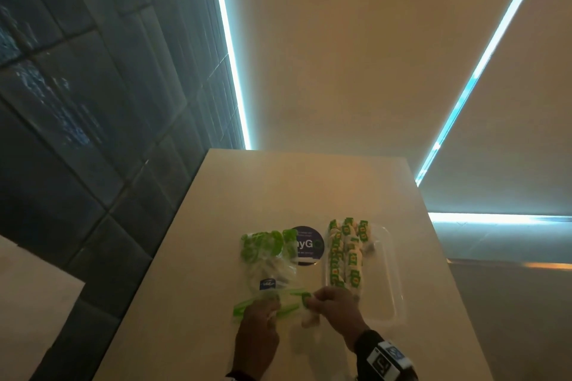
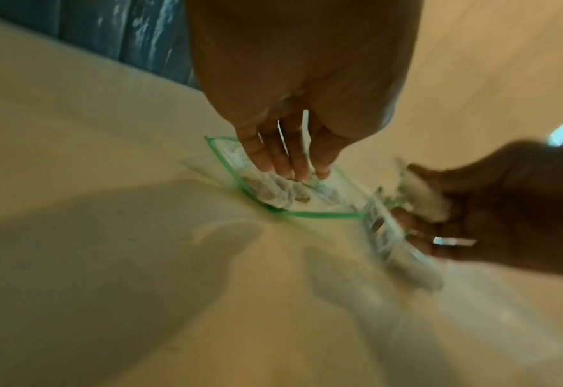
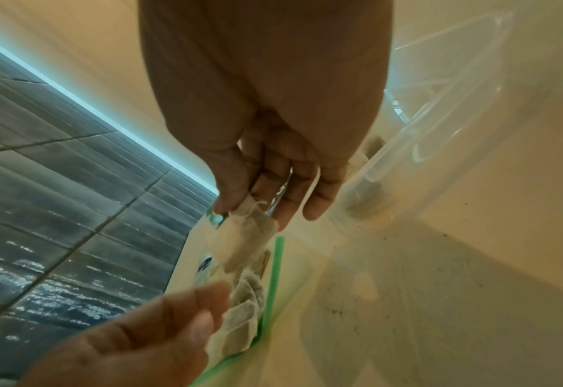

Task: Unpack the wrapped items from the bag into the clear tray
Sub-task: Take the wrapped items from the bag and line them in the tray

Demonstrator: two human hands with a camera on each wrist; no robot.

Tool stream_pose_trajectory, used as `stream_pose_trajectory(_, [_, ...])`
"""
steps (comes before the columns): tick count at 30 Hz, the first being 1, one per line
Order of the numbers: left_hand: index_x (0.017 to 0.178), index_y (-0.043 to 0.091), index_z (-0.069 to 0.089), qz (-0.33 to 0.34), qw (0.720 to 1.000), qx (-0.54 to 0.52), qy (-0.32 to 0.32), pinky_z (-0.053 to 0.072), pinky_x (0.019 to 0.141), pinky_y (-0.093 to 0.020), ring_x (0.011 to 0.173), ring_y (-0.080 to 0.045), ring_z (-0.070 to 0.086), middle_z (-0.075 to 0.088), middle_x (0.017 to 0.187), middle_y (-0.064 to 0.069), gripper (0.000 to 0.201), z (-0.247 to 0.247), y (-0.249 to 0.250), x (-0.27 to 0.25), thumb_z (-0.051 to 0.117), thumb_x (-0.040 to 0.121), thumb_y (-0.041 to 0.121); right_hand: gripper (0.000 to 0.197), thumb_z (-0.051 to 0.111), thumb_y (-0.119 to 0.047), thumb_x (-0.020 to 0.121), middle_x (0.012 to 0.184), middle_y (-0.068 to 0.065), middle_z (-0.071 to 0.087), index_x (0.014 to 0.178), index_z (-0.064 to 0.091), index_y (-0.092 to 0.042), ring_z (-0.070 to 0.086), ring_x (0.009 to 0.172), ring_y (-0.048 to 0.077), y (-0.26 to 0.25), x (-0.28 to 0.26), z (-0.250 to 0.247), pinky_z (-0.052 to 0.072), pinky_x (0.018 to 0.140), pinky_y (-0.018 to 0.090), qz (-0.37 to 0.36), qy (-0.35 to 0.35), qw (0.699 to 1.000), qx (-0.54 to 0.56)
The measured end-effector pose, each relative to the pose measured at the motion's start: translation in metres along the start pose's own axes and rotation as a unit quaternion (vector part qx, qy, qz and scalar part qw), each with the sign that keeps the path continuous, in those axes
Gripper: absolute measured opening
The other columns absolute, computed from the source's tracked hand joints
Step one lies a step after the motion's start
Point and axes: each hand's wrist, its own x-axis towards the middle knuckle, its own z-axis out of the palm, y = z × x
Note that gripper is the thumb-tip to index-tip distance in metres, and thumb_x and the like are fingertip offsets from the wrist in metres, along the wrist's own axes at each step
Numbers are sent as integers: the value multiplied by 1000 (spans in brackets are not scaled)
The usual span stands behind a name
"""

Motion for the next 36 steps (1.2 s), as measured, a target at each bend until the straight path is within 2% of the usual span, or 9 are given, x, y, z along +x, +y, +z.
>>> stream_pose_trajectory(4, [127, 23, 62, 35, 992, 113, -52, 51, 97, -32, 113, -20, 61, 61, 124, 0, 60, 16, -36, 3, 38, 73, 12, 13, 73, -3, 81, 65, 6, 66, 70, 66, -5, 65, 64, 16, -2, -2, -4, 56, 62, 25, -9, 16, 1000, 10])
stream_pose_trajectory(8, [134, 29, 54, 46, 977, 186, -91, 49, 96, -29, 110, -19, 58, 61, 125, 7, 66, 20, -40, 14, 40, 71, 18, 9, 72, -3, 82, 73, 12, 67, 79, 67, 3, 69, 67, 20, -3, -4, -5, 60, 66, 33, -4, 2, 999, 35])
stream_pose_trajectory(10, [122, 29, 64, 43, 977, 191, -84, 53, 88, -25, 99, -18, 61, 63, 115, 4, 54, 10, -24, 18, 54, 70, 19, 11, 71, -3, 83, 76, 12, 67, 84, 66, 7, 69, 68, 19, -3, -4, -5, 59, 63, 30, 1, 0, 999, 44])
stream_pose_trajectory(13, [120, 28, 64, 12, 988, 146, -58, 46, 99, -25, 113, -20, 55, 55, 124, -1, 34, 1, -11, 24, 51, 90, 17, 16, 69, -1, 84, 78, 13, 65, 91, 64, 12, 69, 66, 18, -5, -5, -6, 58, 59, 27, 5, -14, 998, 61])
stream_pose_trajectory(18, [111, 26, 71, 3, 994, 97, -56, 46, 96, -24, 109, -14, 61, 68, 117, 7, 26, -5, -11, 32, 60, 88, 18, 22, 68, -2, 86, 79, 11, 64, 96, 62, 16, 66, 69, 17, -4, -5, -9, 57, 60, 27, 1, -20, 998, 67])
stream_pose_trajectory(23, [99, 33, 75, -33, 999, 7, -13, 49, 84, -17, 92, -4, 65, 70, 98, 22, 26, -13, -7, 29, 66, 84, 14, 20, 68, -1, 85, 91, 23, 61, 96, 61, 15, 65, 84, 33, -6, -6, -10, 61, 70, 43, 24, -49, 994, 99])
stream_pose_trajectory(28, [89, 24, 72, -132, 977, -157, -65, 58, 64, -33, 73, -19, 66, 73, 86, 1, 16, -24, 5, 29, 62, 90, 11, 9, 71, -2, 83, 78, 15, 64, 78, 63, -1, 67, 76, 31, -7, -8, -1, 59, 78, 50, 21, -69, 991, 109])
stream_pose_trajectory(33, [89, 26, 71, -71, 980, -161, -88, 49, 57, -15, 68, -7, 61, 72, 87, 3, 16, -33, 26, 29, 63, 90, 12, 5, 72, -6, 82, 88, 10, 72, 81, 70, -2, 68, 84, 27, -12, -8, 8, 54, 83, 39, -31, -51, 995, 76])
stream_pose_trajectory(36, [88, 29, 71, -52, 977, -173, -113, 55, 62, -21, 64, -3, 63, 72, 82, 2, 20, -37, 30, 29, 65, 89, 10, 5, 72, -6, 82, 96, 9, 74, 81, 71, -1, 69, 91, 25, -18, -10, 11, 57, 83, 33, -73, -54, 995, 42])
